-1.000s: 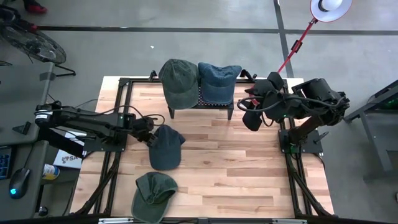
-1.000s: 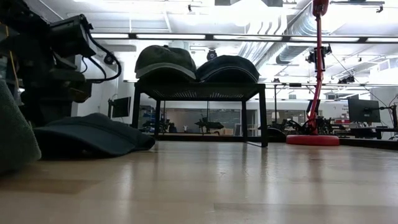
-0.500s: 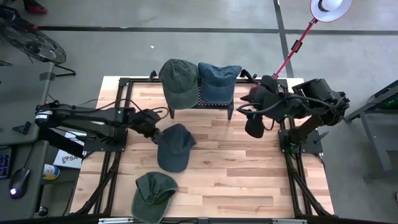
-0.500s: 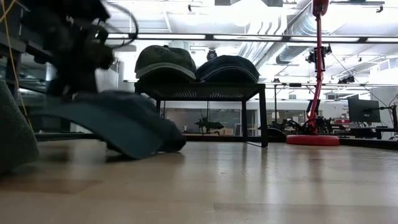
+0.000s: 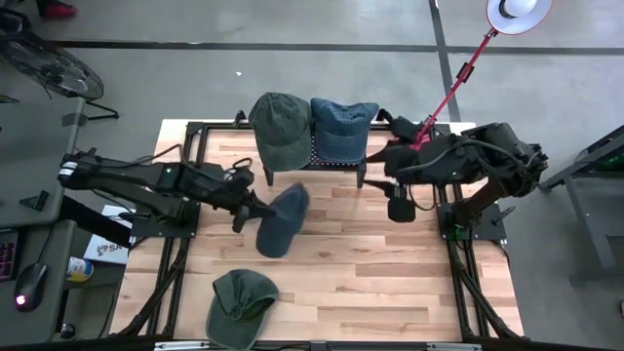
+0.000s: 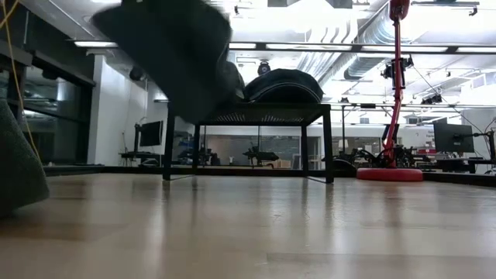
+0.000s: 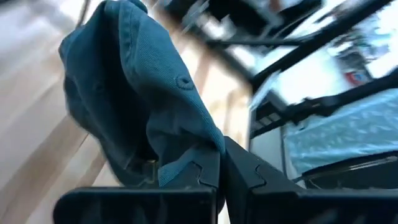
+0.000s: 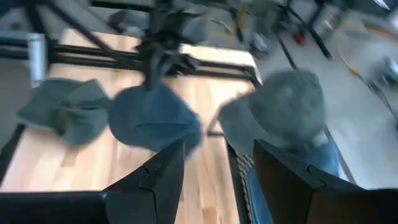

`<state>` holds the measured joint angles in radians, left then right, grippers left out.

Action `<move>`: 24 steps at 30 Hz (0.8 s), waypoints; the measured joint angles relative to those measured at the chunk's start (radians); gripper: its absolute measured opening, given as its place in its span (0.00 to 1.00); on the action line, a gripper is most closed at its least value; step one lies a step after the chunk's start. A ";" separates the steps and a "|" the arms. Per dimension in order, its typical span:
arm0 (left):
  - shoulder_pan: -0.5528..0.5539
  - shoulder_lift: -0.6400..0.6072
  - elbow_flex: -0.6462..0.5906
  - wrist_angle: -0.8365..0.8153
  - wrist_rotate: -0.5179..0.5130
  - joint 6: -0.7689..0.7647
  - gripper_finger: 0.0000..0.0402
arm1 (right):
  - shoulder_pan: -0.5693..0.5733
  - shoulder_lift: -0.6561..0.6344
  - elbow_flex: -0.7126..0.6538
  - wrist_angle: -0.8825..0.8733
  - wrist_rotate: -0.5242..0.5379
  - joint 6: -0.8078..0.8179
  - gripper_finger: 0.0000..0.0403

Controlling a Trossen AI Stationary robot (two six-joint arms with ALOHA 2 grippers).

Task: Pick & Place hat
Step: Stack the dark blue cap on top of the other dark blue caps on the shelf

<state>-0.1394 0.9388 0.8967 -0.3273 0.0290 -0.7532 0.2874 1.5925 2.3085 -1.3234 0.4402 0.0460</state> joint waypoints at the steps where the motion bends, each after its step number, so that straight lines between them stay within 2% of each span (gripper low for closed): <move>1: -0.011 0.005 0.022 0.017 -0.007 0.027 0.00 | 0.000 0.001 0.000 0.021 -0.029 -0.040 0.46; 4: -0.038 0.033 0.100 0.043 0.000 0.124 0.00 | -0.014 0.013 0.000 0.088 -0.106 -0.126 0.46; 7: -0.053 0.083 0.187 0.039 0.053 0.197 0.00 | -0.044 0.036 0.000 0.126 -0.204 -0.179 0.46; 11: -0.053 0.161 0.291 0.024 0.120 0.263 0.00 | -0.084 0.073 0.000 0.135 -0.297 -0.202 0.46; 17: -0.053 0.265 0.420 -0.028 0.160 0.338 0.00 | -0.114 0.119 0.000 0.127 -0.456 -0.183 0.46; 24: -0.053 0.309 0.518 -0.105 0.163 0.364 0.00 | -0.116 0.145 -0.001 0.070 -0.497 -0.128 0.46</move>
<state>-0.1925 1.2480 1.4152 -0.4323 0.1925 -0.3888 0.1718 1.7375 2.3074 -1.2534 -0.0566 -0.0819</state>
